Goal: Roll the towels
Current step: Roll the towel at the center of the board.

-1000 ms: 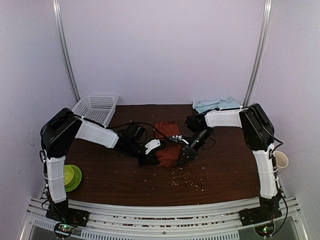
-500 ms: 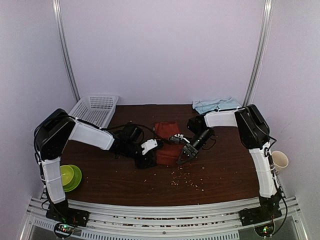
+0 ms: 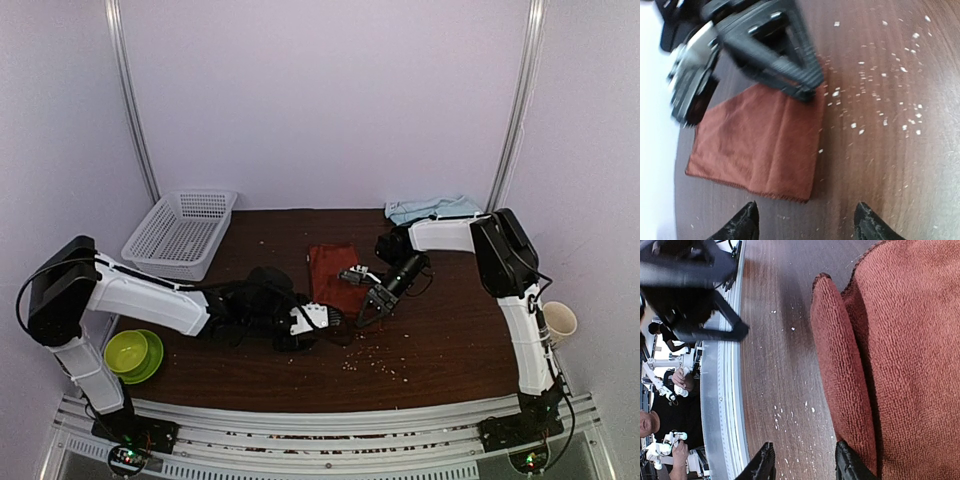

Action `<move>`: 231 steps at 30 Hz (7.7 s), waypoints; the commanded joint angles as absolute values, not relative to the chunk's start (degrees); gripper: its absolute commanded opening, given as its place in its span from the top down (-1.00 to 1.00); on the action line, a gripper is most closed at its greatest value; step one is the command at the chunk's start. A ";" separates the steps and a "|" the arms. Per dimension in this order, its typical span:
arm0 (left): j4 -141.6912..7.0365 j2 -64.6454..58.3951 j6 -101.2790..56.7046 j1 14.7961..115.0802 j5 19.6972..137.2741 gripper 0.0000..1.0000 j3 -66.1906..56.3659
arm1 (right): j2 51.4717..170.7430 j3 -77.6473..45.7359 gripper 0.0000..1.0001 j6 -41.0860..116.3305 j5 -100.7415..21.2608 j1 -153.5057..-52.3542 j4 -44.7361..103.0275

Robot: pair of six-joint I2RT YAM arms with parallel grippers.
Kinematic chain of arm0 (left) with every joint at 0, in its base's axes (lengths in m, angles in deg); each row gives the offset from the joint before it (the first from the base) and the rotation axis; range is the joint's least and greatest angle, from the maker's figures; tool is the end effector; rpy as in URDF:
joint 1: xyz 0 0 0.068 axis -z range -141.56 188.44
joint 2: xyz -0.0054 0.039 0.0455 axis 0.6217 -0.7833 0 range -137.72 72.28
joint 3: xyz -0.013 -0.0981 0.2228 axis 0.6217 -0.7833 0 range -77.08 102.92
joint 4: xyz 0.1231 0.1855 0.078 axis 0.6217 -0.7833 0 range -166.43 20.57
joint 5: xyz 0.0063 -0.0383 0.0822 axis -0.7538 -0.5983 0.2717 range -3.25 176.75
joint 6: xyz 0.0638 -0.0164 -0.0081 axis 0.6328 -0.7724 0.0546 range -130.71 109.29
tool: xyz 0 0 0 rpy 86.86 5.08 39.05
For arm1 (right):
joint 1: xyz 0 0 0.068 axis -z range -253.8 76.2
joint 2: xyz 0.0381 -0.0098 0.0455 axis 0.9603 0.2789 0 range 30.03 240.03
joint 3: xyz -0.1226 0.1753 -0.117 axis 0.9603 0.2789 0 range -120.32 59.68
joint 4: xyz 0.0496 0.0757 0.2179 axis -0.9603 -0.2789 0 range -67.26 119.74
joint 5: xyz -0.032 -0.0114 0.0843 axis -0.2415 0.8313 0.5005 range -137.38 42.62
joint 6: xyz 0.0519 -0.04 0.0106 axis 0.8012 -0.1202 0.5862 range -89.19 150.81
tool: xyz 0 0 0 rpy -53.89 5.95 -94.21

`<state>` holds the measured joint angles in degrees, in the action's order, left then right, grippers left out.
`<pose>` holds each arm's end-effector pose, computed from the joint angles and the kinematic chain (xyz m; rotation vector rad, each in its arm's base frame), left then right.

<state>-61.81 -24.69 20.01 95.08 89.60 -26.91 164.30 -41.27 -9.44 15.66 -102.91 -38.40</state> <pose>0.1887 -0.2818 0.1483 1.5415 1.6531 -0.1860 0.3081 0.2250 0.1156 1.3518 -2.2362 -1.6174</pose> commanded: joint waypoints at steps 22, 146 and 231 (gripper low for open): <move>-55.36 -40.89 40.22 103.92 116.32 0.04 -18.89 | 167.21 -47.36 0.16 -5.57 14.03 -102.48 -38.81; -43.07 -20.06 29.56 91.83 89.23 -0.65 -36.36 | 150.50 -21.70 1.00 -17.13 -9.93 -110.67 -11.26; -83.60 -50.19 19.15 87.31 61.33 1.00 -2.77 | 115.82 4.65 -0.24 -34.98 -12.35 -99.33 8.04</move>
<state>-73.59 -46.46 22.53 88.55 69.91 -5.10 123.41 -5.16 -29.09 -9.30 -98.56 -12.21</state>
